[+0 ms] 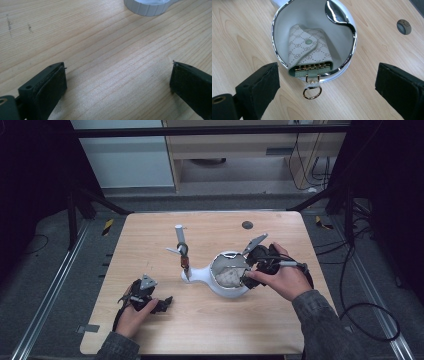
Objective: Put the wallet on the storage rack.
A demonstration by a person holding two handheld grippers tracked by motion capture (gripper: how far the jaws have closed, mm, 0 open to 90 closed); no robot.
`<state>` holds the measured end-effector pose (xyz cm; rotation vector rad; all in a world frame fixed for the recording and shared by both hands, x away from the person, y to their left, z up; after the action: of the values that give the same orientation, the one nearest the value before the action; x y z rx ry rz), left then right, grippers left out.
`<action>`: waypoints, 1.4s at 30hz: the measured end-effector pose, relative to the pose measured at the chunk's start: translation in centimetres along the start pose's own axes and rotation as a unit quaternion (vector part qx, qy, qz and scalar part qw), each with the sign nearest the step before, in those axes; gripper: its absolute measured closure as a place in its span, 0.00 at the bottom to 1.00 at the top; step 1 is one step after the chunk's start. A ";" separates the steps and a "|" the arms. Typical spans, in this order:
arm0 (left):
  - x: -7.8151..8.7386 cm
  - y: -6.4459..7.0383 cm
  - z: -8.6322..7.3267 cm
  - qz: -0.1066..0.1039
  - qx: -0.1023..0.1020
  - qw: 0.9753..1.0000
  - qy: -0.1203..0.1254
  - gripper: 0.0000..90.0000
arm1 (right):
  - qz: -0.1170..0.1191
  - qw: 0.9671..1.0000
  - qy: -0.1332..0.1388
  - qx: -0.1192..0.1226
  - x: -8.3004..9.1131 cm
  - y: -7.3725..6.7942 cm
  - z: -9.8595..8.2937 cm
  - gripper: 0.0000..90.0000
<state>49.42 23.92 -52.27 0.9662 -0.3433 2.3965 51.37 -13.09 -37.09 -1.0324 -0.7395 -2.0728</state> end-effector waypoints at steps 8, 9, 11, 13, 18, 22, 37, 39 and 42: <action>0.0 0.0 0.0 0.001 0.000 1.000 0.000 0.00 | -0.017 0.999 0.019 -0.023 0.1 1.0 -1.5 0.07; 0.0 0.0 0.0 0.001 -0.001 1.000 0.000 0.00 | -0.016 0.999 0.022 -0.027 0.2 1.1 -1.7 0.07; 0.0 0.0 0.0 0.001 -0.001 1.000 0.000 0.00 | -0.015 0.999 0.027 -0.035 0.2 1.4 -2.0 0.07; 0.0 0.0 0.0 0.001 -0.001 1.000 0.000 0.00 | -0.016 0.999 0.029 -0.042 0.2 1.6 -2.4 0.07; 0.0 0.0 0.0 0.001 -0.001 1.000 0.000 0.00 | -0.021 0.998 0.039 -0.054 0.2 1.9 -3.1 0.07; 0.0 0.0 0.0 0.001 0.000 1.000 0.000 0.00 | -0.022 0.996 0.050 -0.069 0.3 2.2 -3.6 0.07; 0.1 0.0 -0.1 0.001 0.000 1.000 0.000 0.00 | -0.040 0.990 0.078 -0.112 -0.1 2.9 -6.0 0.07; 0.0 0.0 -0.1 0.000 0.000 1.000 0.000 0.00 | -0.042 0.989 0.081 -0.117 -0.1 3.1 -6.4 0.08; 0.0 0.1 -0.1 0.000 0.001 1.000 0.001 0.00 | -0.049 0.988 0.084 -0.120 -0.1 3.3 -7.1 0.09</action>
<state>49.34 23.91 -52.29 0.9653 -0.3396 2.3983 50.90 -20.23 -40.24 -0.9487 -0.4729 -2.3438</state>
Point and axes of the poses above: each handheld gripper's, and its own axes: x roughly backward along the jaws, z roughly out of its top, y roughly to its right, the point moved 2 cm from there along -x, roughly forward along the jaws, and after that the axes turned 1 degree about z, right-handed, at the moved point
